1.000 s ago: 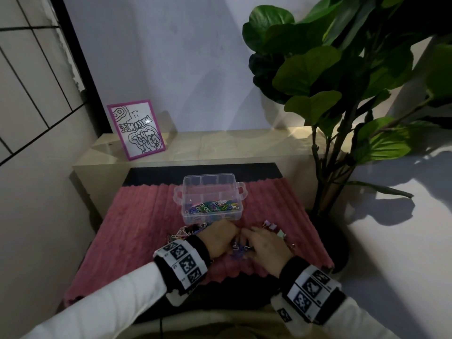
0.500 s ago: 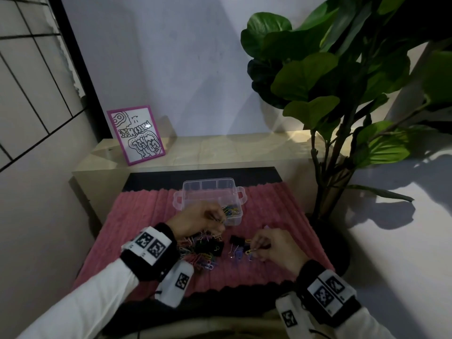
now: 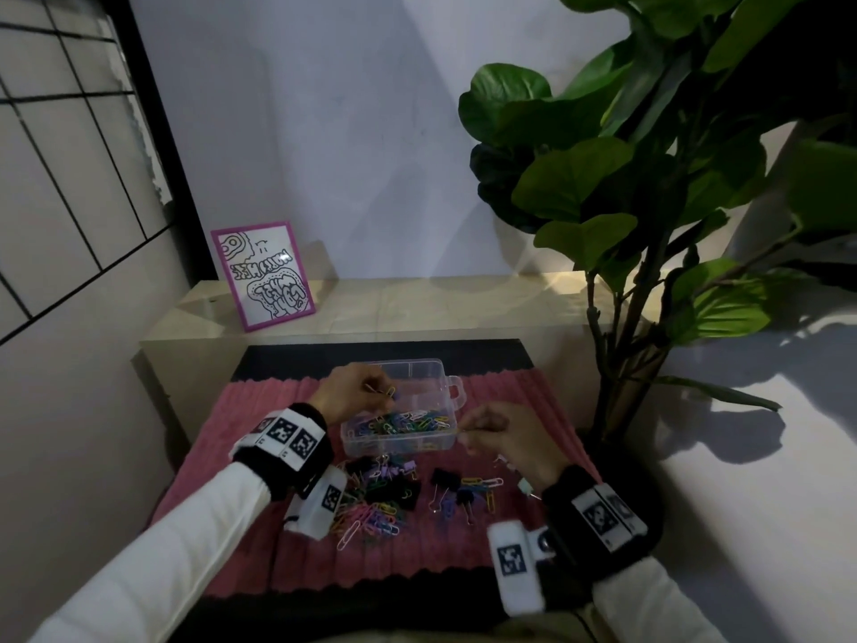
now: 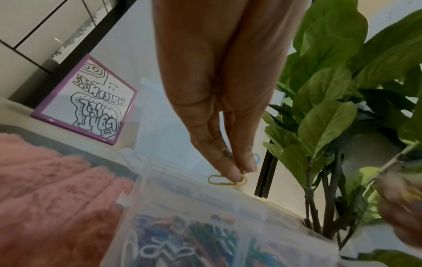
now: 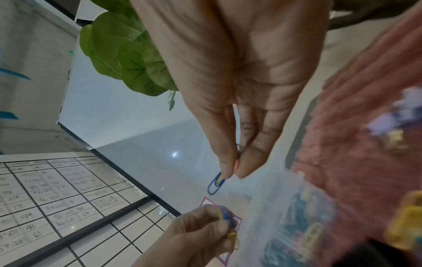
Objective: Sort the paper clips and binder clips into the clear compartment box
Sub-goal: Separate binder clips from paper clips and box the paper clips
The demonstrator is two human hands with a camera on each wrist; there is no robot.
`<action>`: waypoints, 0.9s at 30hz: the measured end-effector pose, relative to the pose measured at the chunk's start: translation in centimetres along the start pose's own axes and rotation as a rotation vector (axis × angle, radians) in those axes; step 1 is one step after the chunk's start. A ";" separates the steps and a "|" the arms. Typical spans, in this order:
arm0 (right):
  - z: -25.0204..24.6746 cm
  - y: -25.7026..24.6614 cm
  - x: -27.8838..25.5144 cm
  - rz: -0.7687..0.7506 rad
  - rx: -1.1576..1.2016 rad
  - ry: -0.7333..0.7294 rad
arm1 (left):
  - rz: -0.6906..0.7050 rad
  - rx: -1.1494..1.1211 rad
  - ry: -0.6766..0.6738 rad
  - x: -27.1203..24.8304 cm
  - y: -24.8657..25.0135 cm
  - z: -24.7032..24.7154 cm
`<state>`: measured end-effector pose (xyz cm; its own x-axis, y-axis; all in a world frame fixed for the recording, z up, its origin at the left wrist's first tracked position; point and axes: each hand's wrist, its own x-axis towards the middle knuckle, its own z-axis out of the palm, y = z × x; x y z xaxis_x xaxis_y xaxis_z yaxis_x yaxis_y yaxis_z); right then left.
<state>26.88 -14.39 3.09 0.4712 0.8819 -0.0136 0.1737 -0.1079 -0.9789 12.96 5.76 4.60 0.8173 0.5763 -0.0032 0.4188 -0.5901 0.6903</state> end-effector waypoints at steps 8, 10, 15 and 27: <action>2.5 -2.7 5.7 -0.083 -0.258 0.066 | 0.030 0.035 -0.038 -0.8 0.6 -0.7; 3.0 -2.7 5.9 -0.086 -0.459 0.021 | 0.060 0.068 0.012 -1.2 0.7 -0.9; 1.8 -1.5 4.8 -0.163 -0.540 0.011 | 0.142 0.115 0.051 -3.5 1.9 -0.5; -1.7 1.9 0.5 -0.065 -0.978 -0.429 | 0.149 0.462 -0.362 -5.8 4.6 9.1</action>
<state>28.90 -14.87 1.57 0.1258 0.9664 -0.2244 0.8950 -0.2081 -0.3945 13.76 -5.46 1.23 0.9291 0.2876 -0.2323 0.3519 -0.8808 0.3167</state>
